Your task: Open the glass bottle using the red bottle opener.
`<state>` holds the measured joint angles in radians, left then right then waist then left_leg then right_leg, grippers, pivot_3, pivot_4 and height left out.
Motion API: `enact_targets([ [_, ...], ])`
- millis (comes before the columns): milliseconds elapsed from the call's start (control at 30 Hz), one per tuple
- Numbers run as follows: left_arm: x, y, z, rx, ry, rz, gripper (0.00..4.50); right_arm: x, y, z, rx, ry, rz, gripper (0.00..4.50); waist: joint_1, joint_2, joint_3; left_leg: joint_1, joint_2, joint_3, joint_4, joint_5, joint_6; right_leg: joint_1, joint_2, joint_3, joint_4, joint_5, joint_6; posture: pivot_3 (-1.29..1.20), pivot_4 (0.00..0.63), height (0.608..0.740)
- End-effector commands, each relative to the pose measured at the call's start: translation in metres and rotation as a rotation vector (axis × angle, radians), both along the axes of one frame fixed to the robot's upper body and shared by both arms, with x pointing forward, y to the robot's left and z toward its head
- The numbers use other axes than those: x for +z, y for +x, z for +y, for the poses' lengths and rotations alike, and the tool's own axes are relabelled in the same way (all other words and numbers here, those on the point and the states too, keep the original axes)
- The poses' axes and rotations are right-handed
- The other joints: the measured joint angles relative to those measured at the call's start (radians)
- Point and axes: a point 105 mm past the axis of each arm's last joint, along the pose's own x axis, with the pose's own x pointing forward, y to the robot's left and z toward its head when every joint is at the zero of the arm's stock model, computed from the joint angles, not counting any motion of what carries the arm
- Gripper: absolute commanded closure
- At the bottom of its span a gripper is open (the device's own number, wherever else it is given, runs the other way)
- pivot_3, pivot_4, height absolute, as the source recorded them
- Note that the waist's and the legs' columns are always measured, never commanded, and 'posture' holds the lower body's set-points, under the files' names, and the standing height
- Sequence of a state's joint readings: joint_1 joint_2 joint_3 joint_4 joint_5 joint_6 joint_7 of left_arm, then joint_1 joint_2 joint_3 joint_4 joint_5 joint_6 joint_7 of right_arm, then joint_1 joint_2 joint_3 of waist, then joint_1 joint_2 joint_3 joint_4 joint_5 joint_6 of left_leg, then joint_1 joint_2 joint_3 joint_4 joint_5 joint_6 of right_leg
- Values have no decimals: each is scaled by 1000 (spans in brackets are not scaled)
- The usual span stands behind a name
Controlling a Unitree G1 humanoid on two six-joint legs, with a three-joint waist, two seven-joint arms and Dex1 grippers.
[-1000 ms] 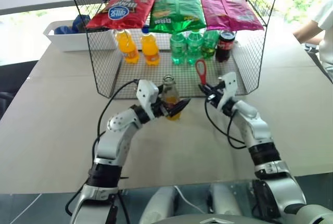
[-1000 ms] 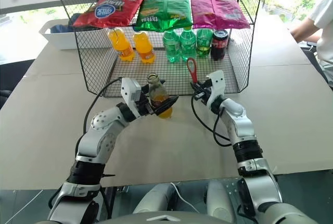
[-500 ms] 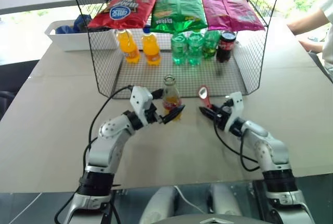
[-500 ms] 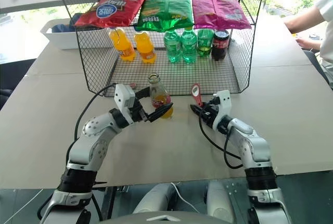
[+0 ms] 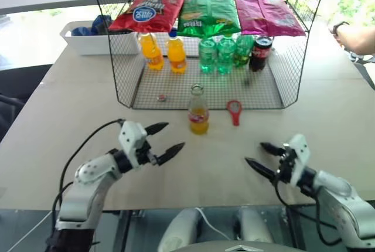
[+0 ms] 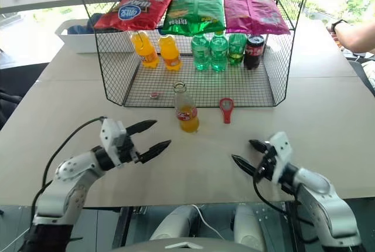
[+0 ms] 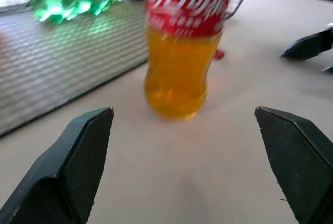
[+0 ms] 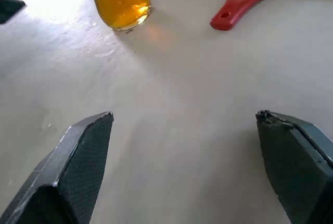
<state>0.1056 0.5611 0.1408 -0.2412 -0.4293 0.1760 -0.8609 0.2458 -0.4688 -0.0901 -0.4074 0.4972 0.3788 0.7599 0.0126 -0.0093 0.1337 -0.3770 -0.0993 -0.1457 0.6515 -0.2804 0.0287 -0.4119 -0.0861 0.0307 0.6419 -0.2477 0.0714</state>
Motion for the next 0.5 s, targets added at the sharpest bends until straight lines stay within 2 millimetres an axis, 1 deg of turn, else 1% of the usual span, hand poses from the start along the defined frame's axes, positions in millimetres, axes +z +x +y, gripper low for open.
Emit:
enact_targets([
  [33, 0, -5, 8, 55, 40, -33, 0, 24, 2, -19, 2, -36, -140, 55, -1, 0, 0, 0, 0, 0, 0, 0, 0, 0, 0, 0, 0, 1, 1, 0, 150, 740],
  [133, -11, -17, 11, 76, 75, -10, 0, 26, 0, -32, 9, -71, -158, 55, 0, 0, 0, 3, 0, 1, 0, 0, 0, 2, 0, 2, 0, 1, 2, 0, 150, 740],
  [300, -16, -24, 19, 114, 90, 8, 0, 28, 0, -40, 0, -94, -212, 55, 4, 0, 0, 3, 1, 0, -1, 0, 0, 2, -1, 0, 0, 1, 2, 0, 150, 740],
  [400, -18, -32, 25, 131, 104, 17, 0, 25, -1, -46, -6, -120, -241, 55, 2, 0, 0, 3, 1, 1, -1, -1, 1, 2, -1, 1, 0, 1, 2, 0, 150, 740],
  [500, -18, -33, 31, 168, 107, 12, 0, 21, -2, -53, -10, -142, -242, 55, 2, 0, 0, 3, 1, 1, -1, -1, 1, 2, -1, 1, 0, 1, 2, 0, 150, 740],
])
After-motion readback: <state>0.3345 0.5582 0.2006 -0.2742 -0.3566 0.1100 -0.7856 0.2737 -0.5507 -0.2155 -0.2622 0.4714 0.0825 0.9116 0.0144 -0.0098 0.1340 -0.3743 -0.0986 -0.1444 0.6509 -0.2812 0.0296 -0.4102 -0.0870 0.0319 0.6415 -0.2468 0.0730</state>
